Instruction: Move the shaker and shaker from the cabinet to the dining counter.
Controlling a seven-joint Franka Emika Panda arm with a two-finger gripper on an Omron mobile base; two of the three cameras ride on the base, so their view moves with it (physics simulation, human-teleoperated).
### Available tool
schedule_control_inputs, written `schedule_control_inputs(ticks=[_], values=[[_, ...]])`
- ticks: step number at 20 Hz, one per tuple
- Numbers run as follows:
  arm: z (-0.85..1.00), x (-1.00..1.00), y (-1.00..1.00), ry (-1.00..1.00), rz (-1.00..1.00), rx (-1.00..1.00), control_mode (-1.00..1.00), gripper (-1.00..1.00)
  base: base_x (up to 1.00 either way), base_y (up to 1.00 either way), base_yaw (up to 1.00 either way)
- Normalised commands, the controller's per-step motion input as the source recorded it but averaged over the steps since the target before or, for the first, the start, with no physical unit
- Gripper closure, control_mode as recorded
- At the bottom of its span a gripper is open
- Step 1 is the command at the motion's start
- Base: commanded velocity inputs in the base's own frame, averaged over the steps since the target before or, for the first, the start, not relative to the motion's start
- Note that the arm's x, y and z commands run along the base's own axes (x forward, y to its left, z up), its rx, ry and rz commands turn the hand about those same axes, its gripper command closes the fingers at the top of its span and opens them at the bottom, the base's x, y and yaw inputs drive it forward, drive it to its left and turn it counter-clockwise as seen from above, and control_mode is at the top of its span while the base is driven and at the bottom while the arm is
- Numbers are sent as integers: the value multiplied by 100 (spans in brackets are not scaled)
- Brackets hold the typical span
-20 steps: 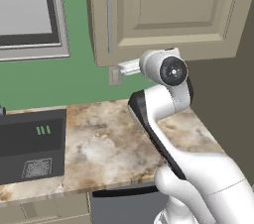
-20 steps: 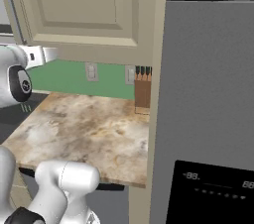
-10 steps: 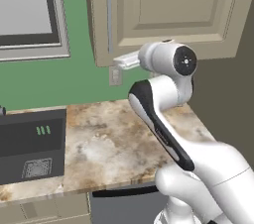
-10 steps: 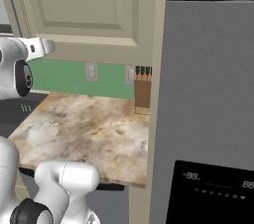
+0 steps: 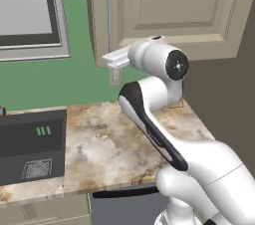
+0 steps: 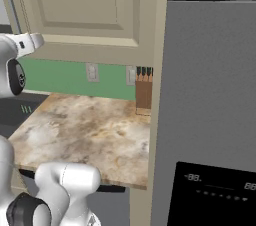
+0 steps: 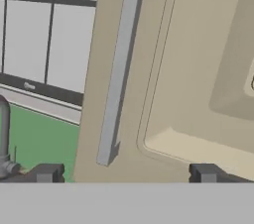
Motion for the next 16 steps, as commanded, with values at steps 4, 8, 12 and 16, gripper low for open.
schedule_control_inputs(ticks=[4, 8, 12, 16], values=[[29, 0, 27, -21, 0, 0, -100, -100, 0, 0, 0], [38, 0, 17, -19, 0, 1, -100, -100, 0, 0, 0], [40, 0, 11, -14, 0, 3, -100, -100, 0, 0, 0], [17, 0, 0, -1, 4, 5, -100, -100, 0, 0, 0]])
